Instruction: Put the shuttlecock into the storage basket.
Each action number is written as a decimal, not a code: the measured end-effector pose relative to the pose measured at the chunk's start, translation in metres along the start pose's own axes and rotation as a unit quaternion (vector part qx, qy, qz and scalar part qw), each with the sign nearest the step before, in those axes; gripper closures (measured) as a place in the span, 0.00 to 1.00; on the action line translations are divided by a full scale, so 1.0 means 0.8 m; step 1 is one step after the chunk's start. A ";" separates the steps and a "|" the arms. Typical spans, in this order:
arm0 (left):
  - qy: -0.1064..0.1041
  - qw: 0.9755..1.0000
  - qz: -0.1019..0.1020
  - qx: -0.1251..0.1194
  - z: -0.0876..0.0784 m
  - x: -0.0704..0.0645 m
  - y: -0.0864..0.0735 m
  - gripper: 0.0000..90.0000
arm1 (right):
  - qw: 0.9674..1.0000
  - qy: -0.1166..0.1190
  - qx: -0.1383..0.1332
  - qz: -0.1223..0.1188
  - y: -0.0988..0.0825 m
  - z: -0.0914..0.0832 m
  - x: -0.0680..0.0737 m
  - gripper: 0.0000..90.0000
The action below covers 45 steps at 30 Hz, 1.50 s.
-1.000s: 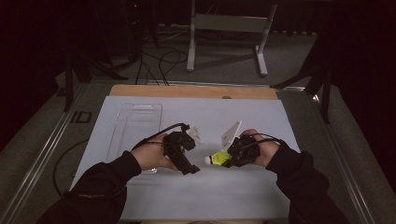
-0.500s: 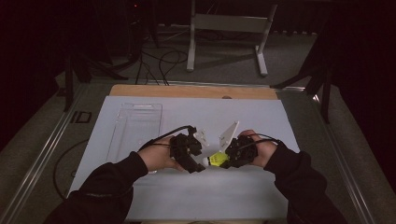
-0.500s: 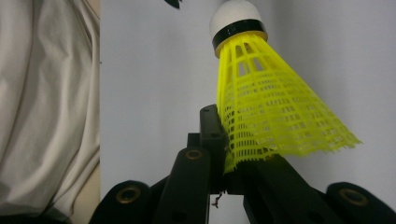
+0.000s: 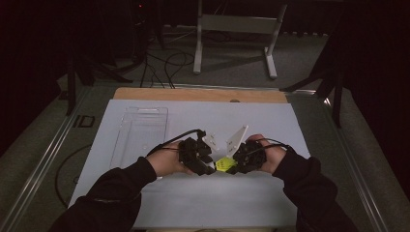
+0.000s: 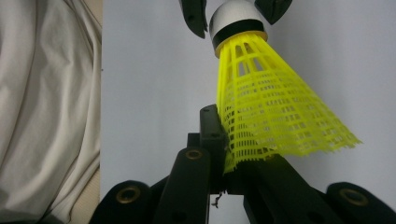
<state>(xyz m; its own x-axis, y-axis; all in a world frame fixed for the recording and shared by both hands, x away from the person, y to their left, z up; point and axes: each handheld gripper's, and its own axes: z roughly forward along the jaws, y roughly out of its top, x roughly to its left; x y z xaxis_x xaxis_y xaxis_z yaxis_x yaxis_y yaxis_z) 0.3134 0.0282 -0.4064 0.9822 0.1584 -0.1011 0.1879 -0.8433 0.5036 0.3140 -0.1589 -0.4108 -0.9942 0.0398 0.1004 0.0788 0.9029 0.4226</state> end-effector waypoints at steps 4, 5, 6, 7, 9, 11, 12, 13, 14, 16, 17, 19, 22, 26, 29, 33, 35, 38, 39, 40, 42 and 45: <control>0.000 1.000 -0.003 -0.002 0.000 0.001 0.000 0.70 | 1.000 -0.003 0.002 0.003 0.000 0.000 -0.001 1.00; 0.000 1.000 -0.002 -0.003 -0.001 0.002 -0.001 0.71 | 1.000 -0.002 0.001 0.004 -0.001 0.000 -0.001 1.00; -0.001 1.000 -0.002 -0.002 -0.001 0.003 -0.001 0.72 | 1.000 -0.003 0.001 0.003 -0.001 -0.001 -0.001 1.00; -0.001 1.000 -0.004 -0.003 -0.001 0.003 -0.001 0.73 | 1.000 -0.003 -0.001 0.003 -0.001 -0.001 -0.001 1.00; -0.003 1.000 -0.005 -0.004 -0.001 0.005 -0.002 0.73 | 1.000 -0.005 -0.001 0.004 0.000 -0.001 0.000 1.00; -0.001 1.000 -0.006 -0.004 -0.001 0.005 -0.002 0.73 | 1.000 -0.006 -0.002 0.003 0.000 -0.001 -0.001 1.00; -0.001 1.000 -0.004 -0.004 -0.001 0.005 -0.002 0.73 | 1.000 -0.008 -0.002 0.003 0.000 -0.001 -0.001 1.00; -0.001 1.000 -0.003 -0.003 -0.001 0.005 -0.003 0.73 | 1.000 -0.006 -0.002 0.002 0.000 -0.001 -0.001 1.00; -0.002 1.000 -0.005 -0.003 0.000 0.005 -0.003 0.73 | 1.000 -0.007 -0.001 0.002 0.000 0.000 -0.001 1.00; -0.004 1.000 -0.006 0.001 0.000 0.005 -0.003 0.73 | 1.000 -0.005 -0.001 0.003 0.000 0.001 -0.001 1.00; -0.007 1.000 -0.006 0.001 0.001 0.005 -0.003 0.73 | 1.000 -0.005 -0.001 0.003 0.000 0.001 -0.001 1.00; -0.011 1.000 -0.006 0.006 0.002 0.005 -0.004 0.74 | 1.000 -0.002 0.001 0.002 0.001 0.002 0.000 1.00; -0.010 1.000 -0.001 0.009 0.002 0.005 -0.004 0.74 | 1.000 0.001 -0.001 0.002 0.002 0.005 0.000 0.99; -0.006 1.000 -0.006 0.017 0.001 0.007 -0.004 0.74 | 1.000 -0.005 -0.004 0.002 0.002 0.006 0.000 0.96; -0.006 1.000 -0.004 0.018 0.000 0.009 -0.005 0.74 | 1.000 -0.010 -0.013 0.010 0.000 0.007 -0.001 0.80; 0.002 1.000 -0.007 0.022 -0.004 0.015 -0.007 0.74 | 0.999 -0.031 0.004 0.018 -0.003 0.013 0.002 0.54; 0.000 1.000 -0.004 0.026 -0.005 0.017 -0.008 0.74 | 0.999 -0.036 0.004 0.023 -0.004 0.014 0.003 0.51; 0.005 0.999 0.001 0.036 -0.007 0.016 -0.011 0.74 | 0.998 -0.057 -0.016 0.026 -0.009 0.010 0.003 0.38; 0.005 0.999 0.001 0.036 -0.007 0.016 -0.011 0.74 | 0.998 -0.057 -0.016 0.026 -0.009 0.010 0.003 0.38; 0.003 0.999 0.005 0.041 -0.008 0.015 -0.012 0.74 | 0.997 -0.068 -0.025 0.020 -0.010 0.006 0.004 0.33; -0.001 0.999 0.002 0.042 -0.009 0.016 -0.012 0.74 | 0.996 -0.078 -0.032 0.018 -0.011 0.003 0.005 0.28; -0.001 0.999 0.000 0.044 -0.012 0.017 -0.014 0.74 | 0.996 -0.081 -0.034 0.020 -0.013 0.002 0.006 0.24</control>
<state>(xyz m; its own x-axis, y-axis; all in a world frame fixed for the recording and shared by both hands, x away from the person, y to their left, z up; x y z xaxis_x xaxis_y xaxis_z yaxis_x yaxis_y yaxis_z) 0.3250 0.0444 -0.4054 0.9821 0.1581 -0.1028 0.1871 -0.8851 0.4261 0.3087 -0.1671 -0.4161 -0.9885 0.1485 -0.0271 0.1173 0.8688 0.4810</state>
